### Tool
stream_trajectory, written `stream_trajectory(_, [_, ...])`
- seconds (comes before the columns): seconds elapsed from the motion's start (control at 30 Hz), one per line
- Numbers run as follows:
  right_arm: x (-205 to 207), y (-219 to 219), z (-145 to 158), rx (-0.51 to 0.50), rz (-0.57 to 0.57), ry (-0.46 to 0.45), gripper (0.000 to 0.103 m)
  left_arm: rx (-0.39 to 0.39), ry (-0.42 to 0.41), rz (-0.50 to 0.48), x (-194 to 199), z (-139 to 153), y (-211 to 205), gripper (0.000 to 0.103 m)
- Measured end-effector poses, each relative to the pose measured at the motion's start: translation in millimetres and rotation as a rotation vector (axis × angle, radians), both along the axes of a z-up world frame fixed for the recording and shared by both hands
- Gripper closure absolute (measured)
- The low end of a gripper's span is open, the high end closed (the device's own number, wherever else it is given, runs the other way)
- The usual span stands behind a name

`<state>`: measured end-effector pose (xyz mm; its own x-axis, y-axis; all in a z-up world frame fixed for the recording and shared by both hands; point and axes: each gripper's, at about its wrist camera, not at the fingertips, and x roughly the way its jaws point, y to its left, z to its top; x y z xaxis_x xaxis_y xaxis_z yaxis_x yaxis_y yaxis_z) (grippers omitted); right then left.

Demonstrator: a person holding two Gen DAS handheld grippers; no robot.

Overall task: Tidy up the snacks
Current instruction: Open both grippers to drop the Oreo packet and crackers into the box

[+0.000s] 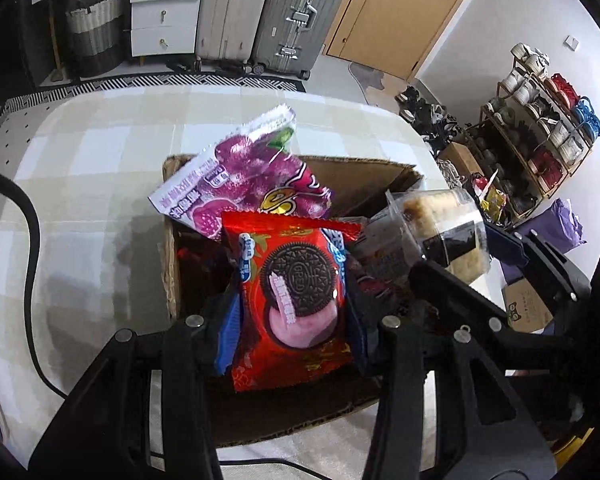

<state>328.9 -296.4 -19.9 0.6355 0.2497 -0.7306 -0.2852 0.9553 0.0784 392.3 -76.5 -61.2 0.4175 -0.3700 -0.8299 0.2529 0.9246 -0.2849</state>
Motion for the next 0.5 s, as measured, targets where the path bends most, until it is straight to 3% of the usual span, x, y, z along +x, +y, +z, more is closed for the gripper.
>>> stream_trajectory(0.2, [0.6,-1.2,-2.4,0.001,0.012,0.004,0.039,0.054,-0.038,-0.018,-0.5,6.0,-3.0,0.062])
stream_trajectory(0.33, [1.1,-3.3,-2.1,0.006,0.009,0.006,0.039,0.04,-0.025,-0.018,2.1,8.2,-0.6,0.061])
stream_trajectory(0.5, [-0.2,-3.7,-0.4,0.027,0.004,0.007,0.039,0.047,-0.04,-0.009,-2.0,14.5,1.7,0.051])
